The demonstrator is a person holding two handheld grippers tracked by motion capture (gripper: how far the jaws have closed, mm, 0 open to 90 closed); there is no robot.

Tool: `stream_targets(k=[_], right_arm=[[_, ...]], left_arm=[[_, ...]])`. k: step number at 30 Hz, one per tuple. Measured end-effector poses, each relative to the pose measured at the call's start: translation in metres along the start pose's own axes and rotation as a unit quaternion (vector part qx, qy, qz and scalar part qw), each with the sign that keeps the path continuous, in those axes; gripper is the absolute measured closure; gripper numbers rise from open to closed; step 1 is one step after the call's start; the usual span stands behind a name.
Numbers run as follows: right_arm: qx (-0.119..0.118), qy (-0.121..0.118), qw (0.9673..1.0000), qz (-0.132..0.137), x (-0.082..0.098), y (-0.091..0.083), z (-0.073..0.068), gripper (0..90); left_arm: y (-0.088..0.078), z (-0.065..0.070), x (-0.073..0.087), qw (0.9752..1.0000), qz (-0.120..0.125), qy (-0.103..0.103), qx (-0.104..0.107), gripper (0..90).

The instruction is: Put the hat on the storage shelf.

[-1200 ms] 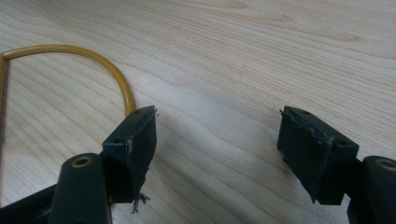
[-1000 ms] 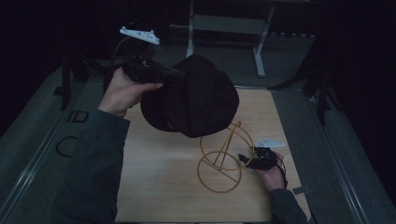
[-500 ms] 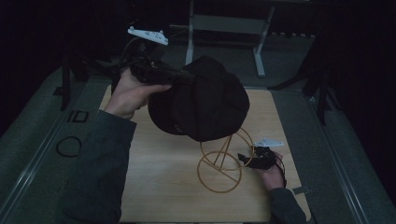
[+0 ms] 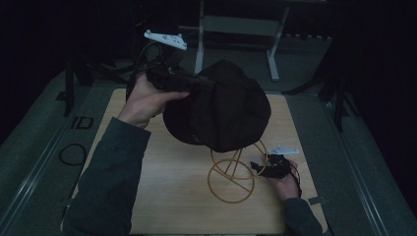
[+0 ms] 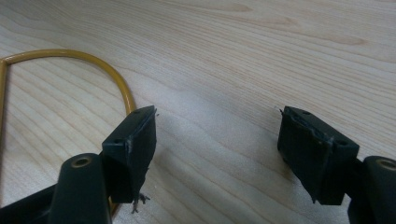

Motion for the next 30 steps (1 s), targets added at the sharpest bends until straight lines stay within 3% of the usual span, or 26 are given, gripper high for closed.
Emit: stream_targets(k=[10,20,26,30], right_arm=[[-0.001,0.001,1.0,0.0,0.0,0.0,0.0,27.9],[-0.002,0.002,1.0,0.0,0.0,0.0,0.0,27.8],[-0.002,0.002,1.0,0.0,0.0,0.0,0.0,27.8],[-0.001,0.002,1.0,0.001,0.0,0.0,0.0,27.8]], left_arm=[[0.016,0.01,-0.003,0.9998,-0.01,0.012,0.015,86.3],[0.048,0.012,0.002,0.9982,-0.054,0.024,0.01,86.2],[0.064,0.012,0.01,0.9956,-0.087,0.034,-0.001,86.0],[0.071,0.004,0.019,0.9948,-0.099,0.024,-0.004,85.9]])
Point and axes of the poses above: each handheld gripper's, and its own axes: y roughly forward along the jaws, x roughly out of its underside, z roughly to its right, the point moved 1 cm from there along y, roughly forward along the jaws, and after that the axes turned 11 degrees about -y, right-handed, at the moved point
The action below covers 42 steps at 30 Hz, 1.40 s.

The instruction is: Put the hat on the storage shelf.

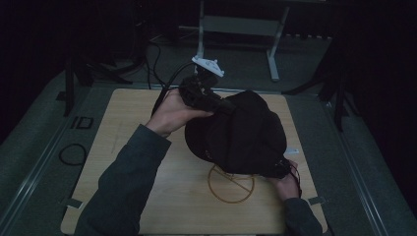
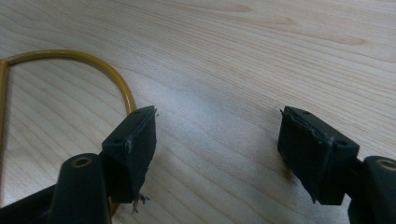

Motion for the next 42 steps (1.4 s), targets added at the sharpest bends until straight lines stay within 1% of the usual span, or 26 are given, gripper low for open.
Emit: stream_targets(k=[2,5,9,12,14,17,19,20,21,23,24,27,28,30,31,34,36,37,40,42], right_arm=[[0.0,0.0,1.0,0.0,0.0,0.0,0.0,27.8],[0.0,0.001,1.0,0.001,0.0,0.0,0.0,27.8],[0.001,0.001,1.0,-0.001,0.0,0.0,0.0,27.8],[0.0,0.001,1.0,0.0,0.0,0.0,0.0,27.8],[0.0,0.0,1.0,-0.001,0.0,0.0,0.0,27.8],[0.002,-0.002,1.0,-0.001,0.0,0.0,0.0,27.8],[0.001,-0.002,1.0,-0.001,0.0,0.0,0.0,27.8],[0.002,-0.002,1.0,-0.001,0.0,0.0,0.0,27.8],[0.001,0.0,1.0,-0.001,0.0,0.0,-0.001,27.8],[0.001,-0.001,1.0,-0.001,0.0,0.0,0.0,27.8],[0.0,0.001,1.0,0.0,0.0,0.0,-0.001,27.8],[-0.002,0.004,1.0,0.001,0.0,0.0,0.0,27.8],[-0.002,0.004,1.0,0.001,0.0,0.0,0.0,27.8],[-0.001,0.002,1.0,0.0,0.0,0.0,0.0,27.8],[-0.001,0.001,1.0,0.0,0.0,0.0,0.0,27.8],[-0.001,0.001,1.0,0.001,0.0,0.0,0.0,27.8],[-0.001,0.001,1.0,0.001,0.0,0.0,0.0,27.8],[-0.001,0.001,1.0,0.001,0.0,0.0,0.0,27.8],[-0.001,0.002,1.0,0.002,0.0,0.0,0.0,27.8],[-0.001,0.003,1.0,0.002,0.0,0.0,0.0,27.7]], left_arm=[[0.006,-0.003,0.004,0.9999,-0.013,-0.003,-0.002,85.8],[0.016,-0.004,0.01,0.9995,-0.031,0.0,-0.003,85.6],[0.023,-0.008,0.015,0.9993,-0.037,-0.009,-0.007,85.4],[0.027,-0.008,0.019,0.999,-0.044,-0.006,-0.005,85.1],[0.029,-0.005,0.019,0.9989,-0.046,-0.002,0.002,84.9],[0.034,0.0,0.019,0.9986,-0.052,0.009,0.009,84.1],[0.036,0.001,0.019,0.9984,-0.055,0.013,0.008,83.3],[0.041,0.0,0.02,0.998,-0.063,0.01,-0.002,83.3],[0.043,-0.002,0.021,0.9977,-0.067,0.009,-0.005,82.6],[0.047,-0.004,0.024,0.9975,-0.071,0.003,-0.001,80.5],[0.048,-0.005,0.025,0.9972,-0.074,0.004,0.0,78.5],[0.047,-0.008,0.028,0.9975,-0.07,-0.003,0.004,69.0],[0.047,-0.008,0.028,0.9976,-0.07,-0.005,-0.002,65.4],[0.047,-0.01,0.028,0.9973,-0.069,-0.01,-0.024,55.8],[0.047,-0.011,0.028,0.9972,-0.068,-0.011,-0.028,52.1],[0.043,-0.014,0.028,0.9978,-0.051,-0.022,-0.037,40.6],[0.039,-0.016,0.028,0.9979,-0.043,-0.024,-0.041,35.7],[0.036,-0.018,0.029,0.998,-0.039,-0.026,-0.042,35.4],[0.03,-0.023,0.031,0.9964,-0.039,-0.029,-0.069,33.6],[0.027,-0.026,0.032,0.9958,-0.034,-0.035,-0.077,33.5]])
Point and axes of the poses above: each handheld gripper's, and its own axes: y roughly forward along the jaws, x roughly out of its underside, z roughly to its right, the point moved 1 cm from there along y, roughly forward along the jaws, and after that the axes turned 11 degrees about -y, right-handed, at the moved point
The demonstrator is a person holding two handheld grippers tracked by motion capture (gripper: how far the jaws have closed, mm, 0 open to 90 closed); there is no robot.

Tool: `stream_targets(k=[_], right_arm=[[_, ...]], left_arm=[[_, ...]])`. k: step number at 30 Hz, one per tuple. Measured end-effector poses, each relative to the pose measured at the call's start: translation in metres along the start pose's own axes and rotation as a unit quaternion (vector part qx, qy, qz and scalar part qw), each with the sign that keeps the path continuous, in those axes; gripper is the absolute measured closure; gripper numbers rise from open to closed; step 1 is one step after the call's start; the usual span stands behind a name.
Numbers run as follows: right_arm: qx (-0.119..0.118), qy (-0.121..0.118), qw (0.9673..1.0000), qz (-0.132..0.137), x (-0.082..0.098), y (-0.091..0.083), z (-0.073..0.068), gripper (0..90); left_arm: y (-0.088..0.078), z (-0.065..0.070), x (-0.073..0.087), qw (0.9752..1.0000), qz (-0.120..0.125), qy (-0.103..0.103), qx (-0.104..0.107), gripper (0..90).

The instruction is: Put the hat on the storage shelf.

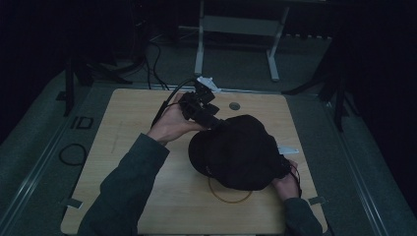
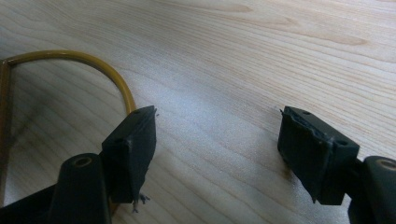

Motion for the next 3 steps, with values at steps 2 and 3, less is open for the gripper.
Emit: stream_targets(k=[2,3], right_arm=[[0.0,0.0,1.0,0.0,0.0,0.0,0.0001,27.7],[0.0,0.0,1.0,0.0,0.0,0.0,0.0001,27.8]], left_arm=[[0.0,0.0,0.0,1.0,0.0,0.0,0.0,33.6],[-0.0031,-0.0049,0.0016,1.0,0.003,-0.004,-0.003,33.6]])
Point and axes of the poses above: each handheld gripper's, and its own axes: y roughly forward along the jaws, x roughly out of its underside, z roughly to its right, the point moved 1 cm from there along y, roughly forward along the jaws, and after that the axes turned 11 degrees about -y, right-handed, at the moved point
